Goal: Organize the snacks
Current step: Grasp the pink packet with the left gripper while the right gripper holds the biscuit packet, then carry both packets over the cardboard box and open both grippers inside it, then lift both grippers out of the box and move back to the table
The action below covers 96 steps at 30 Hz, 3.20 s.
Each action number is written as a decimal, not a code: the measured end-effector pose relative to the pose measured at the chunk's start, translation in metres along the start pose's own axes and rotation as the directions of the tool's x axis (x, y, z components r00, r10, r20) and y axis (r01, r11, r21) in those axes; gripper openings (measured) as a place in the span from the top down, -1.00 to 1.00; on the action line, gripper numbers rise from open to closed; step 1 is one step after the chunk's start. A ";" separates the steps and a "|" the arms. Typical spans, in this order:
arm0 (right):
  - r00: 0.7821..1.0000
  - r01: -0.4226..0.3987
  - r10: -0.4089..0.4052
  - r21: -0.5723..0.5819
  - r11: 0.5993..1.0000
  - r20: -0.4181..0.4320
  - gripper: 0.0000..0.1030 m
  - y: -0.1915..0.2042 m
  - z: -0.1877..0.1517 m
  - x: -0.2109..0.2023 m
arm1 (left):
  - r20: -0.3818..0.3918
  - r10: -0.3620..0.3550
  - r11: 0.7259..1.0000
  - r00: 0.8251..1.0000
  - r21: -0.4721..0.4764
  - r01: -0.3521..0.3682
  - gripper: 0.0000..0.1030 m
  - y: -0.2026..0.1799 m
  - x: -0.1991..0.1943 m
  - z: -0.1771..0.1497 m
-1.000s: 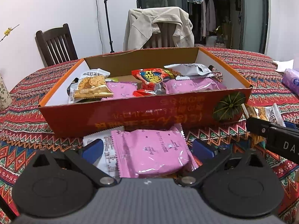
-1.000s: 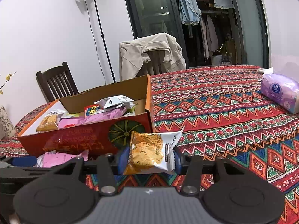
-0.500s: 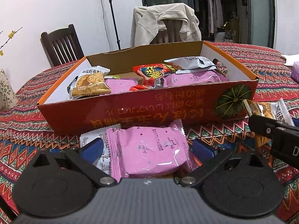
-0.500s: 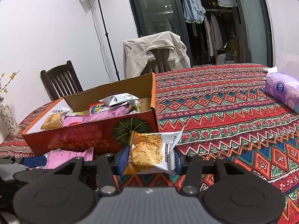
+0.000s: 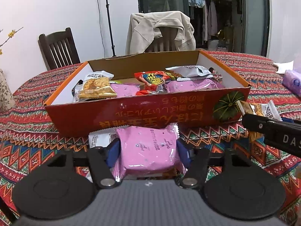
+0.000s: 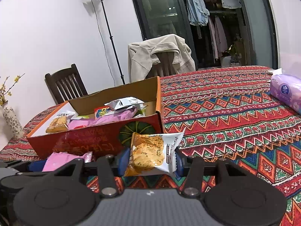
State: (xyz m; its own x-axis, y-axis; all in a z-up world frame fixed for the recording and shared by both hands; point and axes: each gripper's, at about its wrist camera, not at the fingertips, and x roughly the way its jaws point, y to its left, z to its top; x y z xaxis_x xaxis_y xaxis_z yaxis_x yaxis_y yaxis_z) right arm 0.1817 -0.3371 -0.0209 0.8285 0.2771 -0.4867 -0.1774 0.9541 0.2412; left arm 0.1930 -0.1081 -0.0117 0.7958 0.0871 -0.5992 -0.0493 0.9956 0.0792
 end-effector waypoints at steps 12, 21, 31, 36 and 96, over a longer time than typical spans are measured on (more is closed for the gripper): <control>0.997 -0.034 0.036 -0.032 0.999 0.069 0.07 0.007 0.002 -0.010 | 0.116 -0.082 0.994 0.990 -0.061 0.090 -0.24 0.039 -0.045 0.010; 0.993 -0.015 0.026 -0.097 0.995 0.117 0.07 0.033 0.030 -0.023 | 0.214 -0.104 0.988 0.971 -0.094 0.126 -0.24 0.067 -0.050 0.051; 0.992 0.002 0.014 -0.135 0.991 0.123 0.07 0.075 0.079 0.017 | 0.222 -0.070 0.985 0.973 -0.140 0.103 -0.24 0.078 -0.009 0.095; 0.993 0.015 0.001 -0.134 0.991 0.116 0.08 0.090 0.091 0.047 | 0.241 -0.035 0.985 0.970 -0.155 0.074 -0.24 0.084 0.013 0.104; 0.988 0.032 -0.045 -0.092 0.995 -0.145 -0.99 0.037 -0.004 0.030 | -0.044 -0.057 0.979 0.997 -0.198 0.047 -1.00 0.098 0.005 0.009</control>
State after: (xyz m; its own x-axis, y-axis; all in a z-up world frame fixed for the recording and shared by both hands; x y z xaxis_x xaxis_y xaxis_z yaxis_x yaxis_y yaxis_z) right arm 0.1979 -0.2930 -0.0304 0.7501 0.2470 -0.6135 -0.1985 0.9689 0.1475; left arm 0.1977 -0.0102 0.0001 0.7699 0.0321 -0.6374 -0.1303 0.9856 -0.1079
